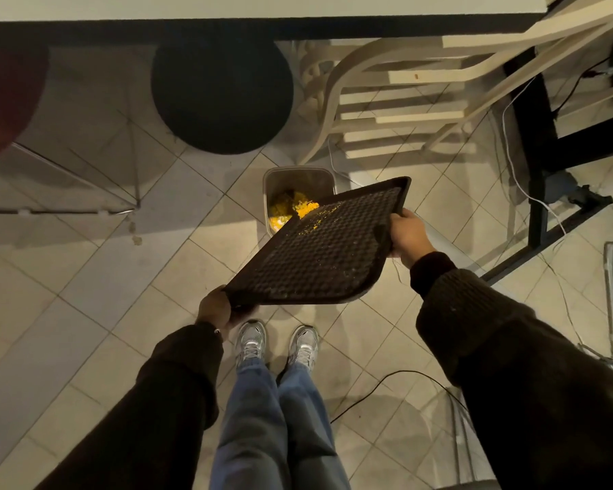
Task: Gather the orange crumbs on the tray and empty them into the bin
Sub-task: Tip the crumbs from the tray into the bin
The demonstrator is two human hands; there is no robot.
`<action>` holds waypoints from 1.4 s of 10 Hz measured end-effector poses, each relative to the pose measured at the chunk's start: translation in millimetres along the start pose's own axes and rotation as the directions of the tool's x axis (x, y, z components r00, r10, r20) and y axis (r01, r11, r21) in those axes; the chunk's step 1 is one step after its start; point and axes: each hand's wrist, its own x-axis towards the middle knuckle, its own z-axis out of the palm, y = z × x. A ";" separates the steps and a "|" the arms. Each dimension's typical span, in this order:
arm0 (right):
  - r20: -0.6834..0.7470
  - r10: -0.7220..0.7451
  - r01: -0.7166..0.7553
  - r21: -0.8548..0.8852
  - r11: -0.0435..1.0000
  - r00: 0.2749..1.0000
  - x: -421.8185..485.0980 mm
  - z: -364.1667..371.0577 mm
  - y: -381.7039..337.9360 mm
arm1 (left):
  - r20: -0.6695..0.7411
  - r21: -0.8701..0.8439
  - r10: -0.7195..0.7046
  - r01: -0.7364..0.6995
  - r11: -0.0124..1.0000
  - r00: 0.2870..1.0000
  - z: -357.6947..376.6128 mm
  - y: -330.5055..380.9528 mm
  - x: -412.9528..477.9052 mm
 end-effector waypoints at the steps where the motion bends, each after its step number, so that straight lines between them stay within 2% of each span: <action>1: 0.012 -0.031 0.031 -0.037 0.999 0.999 7.6 2.9 -9.4 | 0.010 0.020 0.013 -0.013 1.000 1.000 7.2 0.2 0.6; 2: 0.012 -0.071 0.072 -0.054 0.996 0.997 14.5 11.4 -18.4 | 0.036 0.035 0.031 -0.032 0.999 0.999 15.3 -2.3 6.3; 4: -0.013 -0.153 0.141 -0.326 0.935 0.988 30.0 35.6 -31.1 | 0.036 -0.014 -0.050 0.050 0.999 0.998 11.8 -11.2 20.5; 5: -0.050 -0.173 0.142 -0.375 0.916 0.984 35.8 42.9 -42.5 | 0.065 -0.056 -0.037 0.041 0.998 0.997 8.8 -15.6 20.5; 6: -0.008 -0.125 0.107 -0.466 0.878 0.992 37.3 45.3 -45.2 | 0.026 -0.022 -0.099 0.099 0.995 0.995 7.5 -16.1 19.6; 7: 0.004 -0.147 0.128 -0.512 0.850 0.989 39.9 46.2 -55.6 | 0.106 0.005 -0.144 0.144 0.990 0.984 10.1 -23.0 14.9; 9: 0.029 -0.149 0.135 -0.618 0.774 0.988 44.4 54.0 -68.7 | 0.133 -0.096 -0.241 0.255 0.962 0.961 19.7 -41.4 -0.2; 10: 0.060 -0.188 0.176 -0.704 0.688 0.980 40.8 58.0 -80.8 | 0.147 -0.056 -0.239 0.249 0.967 0.960 22.3 -47.1 -1.4; 11: 0.052 -0.210 0.183 -0.713 0.676 0.976 37.8 59.8 -86.1 | 0.128 -0.055 -0.176 0.184 0.981 0.976 23.1 -42.8 -1.3; 12: 0.045 -0.199 0.182 -0.639 0.747 0.979 37.6 54.8 -79.9 | 0.077 -0.018 -0.103 0.104 0.994 0.992 16.3 -38.6 -0.7; 13: 0.066 -0.241 0.210 -0.738 0.641 0.968 33.2 53.8 -71.2 | 0.032 0.006 -0.037 0.036 0.999 0.999 7.5 -32.3 5.6; 14: 0.103 -0.239 0.214 -0.835 0.507 0.966 26.9 58.2 -62.7 | 0.022 0.030 -0.055 0.054 0.998 0.998 -1.3 -31.2 10.7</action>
